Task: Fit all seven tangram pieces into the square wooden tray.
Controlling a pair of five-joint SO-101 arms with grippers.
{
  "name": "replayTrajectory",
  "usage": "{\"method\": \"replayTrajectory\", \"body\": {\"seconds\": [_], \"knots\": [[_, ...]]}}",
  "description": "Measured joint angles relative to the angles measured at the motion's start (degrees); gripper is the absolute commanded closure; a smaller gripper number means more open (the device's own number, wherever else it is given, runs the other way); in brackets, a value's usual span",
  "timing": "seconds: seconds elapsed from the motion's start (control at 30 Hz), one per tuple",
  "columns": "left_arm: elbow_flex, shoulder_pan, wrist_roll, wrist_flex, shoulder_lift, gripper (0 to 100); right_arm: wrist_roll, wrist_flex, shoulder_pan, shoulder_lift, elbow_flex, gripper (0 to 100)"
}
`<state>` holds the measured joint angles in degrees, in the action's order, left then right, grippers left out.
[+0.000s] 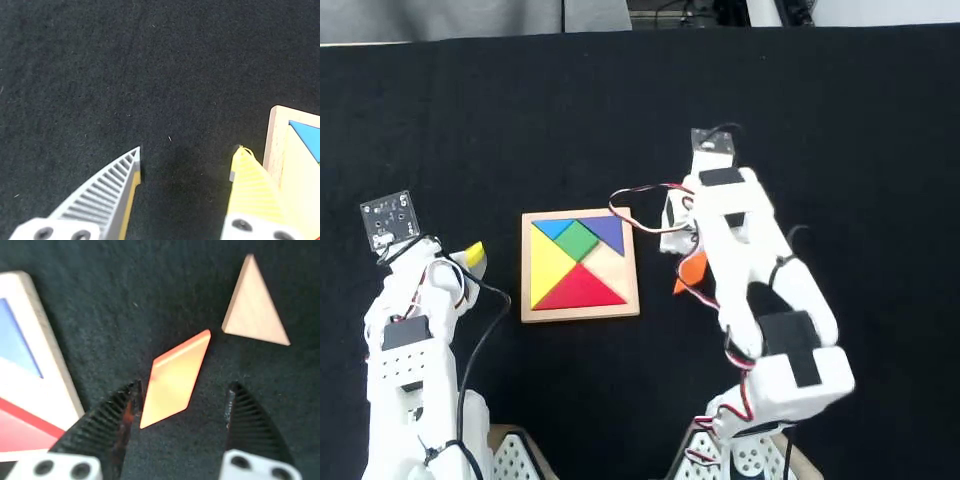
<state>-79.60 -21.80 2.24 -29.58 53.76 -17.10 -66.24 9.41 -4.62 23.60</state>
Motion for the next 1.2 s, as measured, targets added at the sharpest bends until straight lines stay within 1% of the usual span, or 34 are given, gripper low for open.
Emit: {"method": "replayTrajectory", "body": {"seconds": [0.1,0.23,0.33,0.53,0.77,0.97,1.2], "knots": [[0.0,0.0,0.0,0.0,0.0,71,0.26,1.14,0.88,0.88,0.0,72.4],[0.0,0.0,0.0,0.0,0.0,71,0.35,3.25,5.36,0.97,0.88,72.6],[0.0,0.0,0.0,0.0,0.0,71,-1.14,5.45,6.77,0.97,2.73,72.6],[0.0,0.0,0.0,0.0,0.0,71,-2.37,7.56,6.77,0.97,5.01,72.6],[0.0,0.0,0.0,0.0,0.0,71,-2.37,7.74,4.84,0.97,6.42,72.6],[0.0,0.0,0.0,0.0,0.0,71,-1.67,10.37,4.66,0.97,8.09,72.6],[0.0,0.0,0.0,0.0,0.0,71,-1.14,7.38,4.57,6.95,8.09,72.6]]}}
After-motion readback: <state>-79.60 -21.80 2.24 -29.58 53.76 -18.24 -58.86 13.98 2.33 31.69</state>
